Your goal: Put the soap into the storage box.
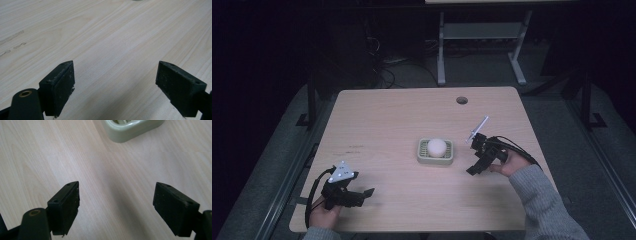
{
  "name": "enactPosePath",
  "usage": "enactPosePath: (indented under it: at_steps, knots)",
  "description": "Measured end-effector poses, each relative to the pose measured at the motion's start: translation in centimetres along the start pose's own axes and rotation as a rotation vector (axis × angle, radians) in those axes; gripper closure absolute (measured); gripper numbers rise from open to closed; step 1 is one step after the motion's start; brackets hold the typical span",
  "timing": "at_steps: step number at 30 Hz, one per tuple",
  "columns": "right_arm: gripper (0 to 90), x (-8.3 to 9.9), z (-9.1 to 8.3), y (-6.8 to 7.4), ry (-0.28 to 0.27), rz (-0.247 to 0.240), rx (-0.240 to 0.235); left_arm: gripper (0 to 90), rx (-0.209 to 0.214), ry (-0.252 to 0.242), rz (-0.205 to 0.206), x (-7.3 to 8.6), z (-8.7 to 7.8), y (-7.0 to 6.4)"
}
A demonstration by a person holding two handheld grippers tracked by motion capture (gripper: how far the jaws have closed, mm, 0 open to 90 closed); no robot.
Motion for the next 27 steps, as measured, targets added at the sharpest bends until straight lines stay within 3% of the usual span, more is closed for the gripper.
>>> enactPosePath:
  at_steps: [27]
  knots:
    - [20.8,4.2,0.0,0.1,-0.004,0.046,0.014,15.3,-0.001,0.006,0.003,0.0,0.2,-0.1]
Point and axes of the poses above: each handheld gripper's, and its own axes: z roughly forward along the jaws, x roughly out of its underside, y roughly to its left, the point moved 10 cm from there along z, roughly forward along the jaws, and after that the axes turned 6 degrees about z, right-handed, at the moved point
